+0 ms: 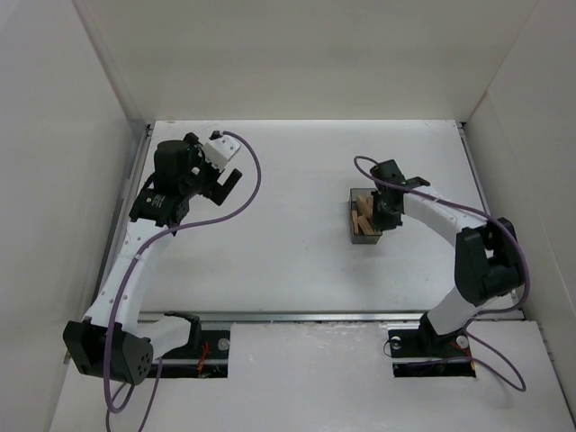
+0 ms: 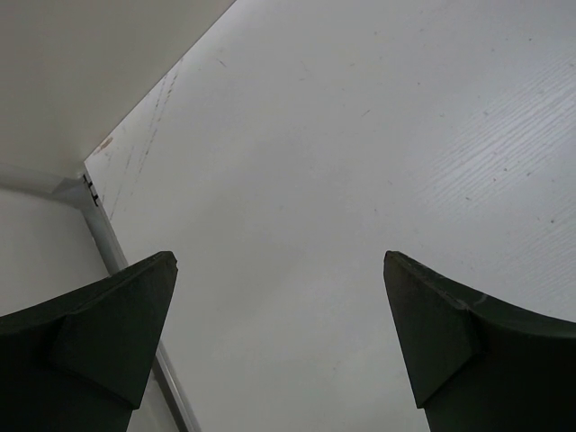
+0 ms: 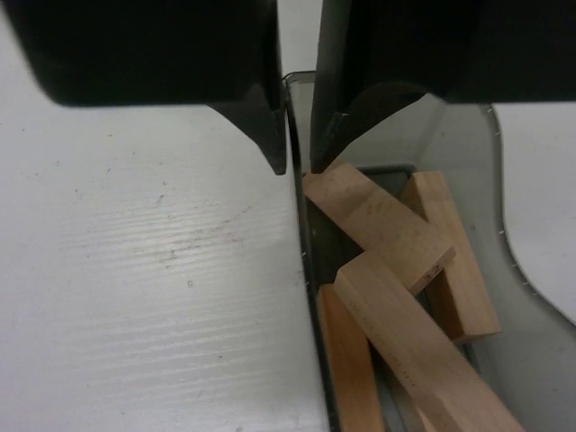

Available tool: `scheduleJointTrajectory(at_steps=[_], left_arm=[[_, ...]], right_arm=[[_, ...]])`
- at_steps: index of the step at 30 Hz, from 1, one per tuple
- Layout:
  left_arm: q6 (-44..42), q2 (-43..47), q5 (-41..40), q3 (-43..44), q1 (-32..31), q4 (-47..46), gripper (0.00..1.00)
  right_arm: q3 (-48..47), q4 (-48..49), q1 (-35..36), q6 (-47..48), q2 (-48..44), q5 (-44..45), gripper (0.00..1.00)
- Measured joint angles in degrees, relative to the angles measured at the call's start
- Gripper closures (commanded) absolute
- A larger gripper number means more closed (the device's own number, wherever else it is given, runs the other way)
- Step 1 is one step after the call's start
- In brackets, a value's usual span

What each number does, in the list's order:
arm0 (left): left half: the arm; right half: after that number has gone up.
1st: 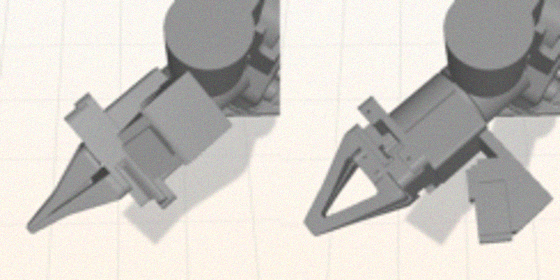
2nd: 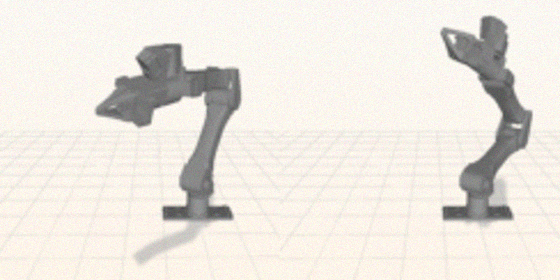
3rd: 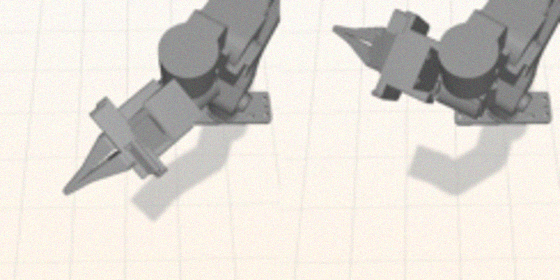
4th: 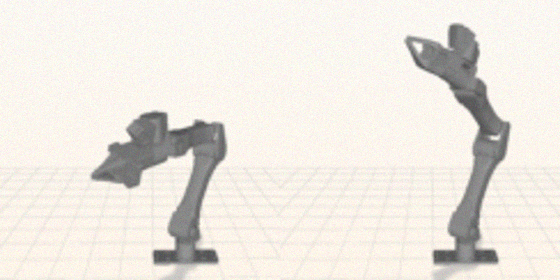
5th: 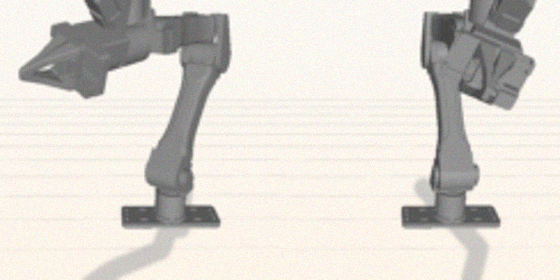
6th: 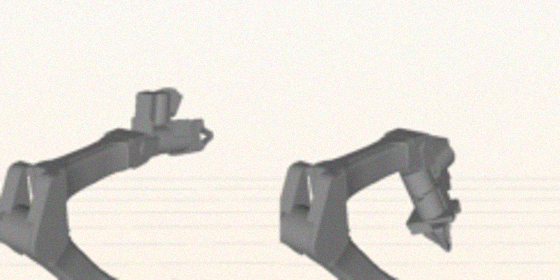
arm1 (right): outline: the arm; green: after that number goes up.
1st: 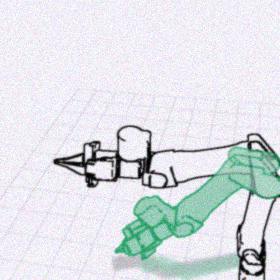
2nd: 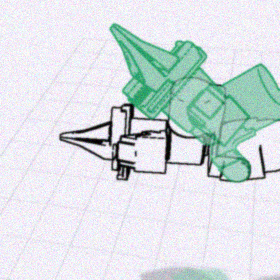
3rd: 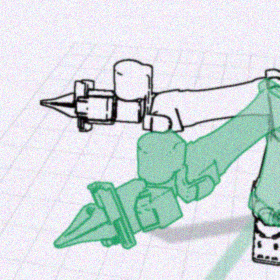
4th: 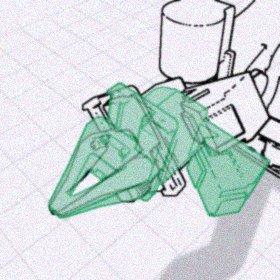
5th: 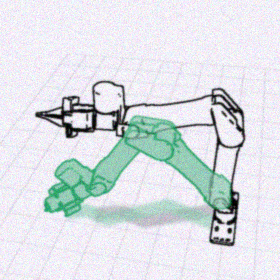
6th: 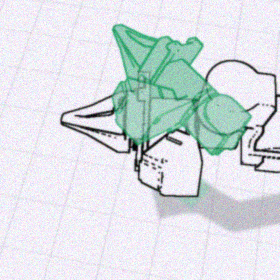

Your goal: Build the wood block tower

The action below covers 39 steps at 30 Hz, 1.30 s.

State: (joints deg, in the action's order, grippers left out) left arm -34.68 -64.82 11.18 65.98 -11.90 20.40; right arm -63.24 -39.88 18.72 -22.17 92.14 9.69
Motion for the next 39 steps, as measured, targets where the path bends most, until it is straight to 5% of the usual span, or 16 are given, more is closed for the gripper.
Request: scheduleJointTrajectory(at_steps=[6, 11, 19, 25, 27, 29, 32, 39], left_arm=[[0.2, 0.0, 0.2, -0.2, 0.0, 0.0, 0.01], [0.2, 0.0, 0.2, -0.4, 0.0, 0.2, 0.01], [0.3, 0.0, 0.1, -0.9, 0.0, 0.4, 0.01], [0.3, 0.0, -0.8, -0.9, 0.0, 0.2, 0.01], [0.3, 0.0, -1.0, -0.9, -0.1, 0.1, 0.01], [0.3, 0.0, -1.2, -0.9, -0.3, 0.0, 0.01], [0.3, 0.0, -1.2, -0.9, -0.5, 0.0, 0.01], [0.3, 0.0, -1.4, -0.9, -0.5, 0.0, 0.01]], right_arm=[[-0.1, 0.0, 0.1, -0.2, 2.2, 0.9, 1.0], [-1.7, -1.4, 1.9, -1.8, 2.7, 4.4, 1.0], [-16.1, -16.0, 9.9, -12.4, 8.7, 29.0, 1.0], [-25.9, -29.5, 17.4, -21.4, 25.8, 48.7, 1.0], [-26.8, -34.5, 20.4, -21.8, 30.6, 55.9, 0.91], [-27.5, -36.7, 23.6, -22.8, 33.0, 57.7, 0.48], [-28.9, -36.7, 27.2, -24.3, 35.3, 55.4, 0.16], [-33.3, -35.7, 28.0, -22.7, 30.4, 52.7, 0.09]])
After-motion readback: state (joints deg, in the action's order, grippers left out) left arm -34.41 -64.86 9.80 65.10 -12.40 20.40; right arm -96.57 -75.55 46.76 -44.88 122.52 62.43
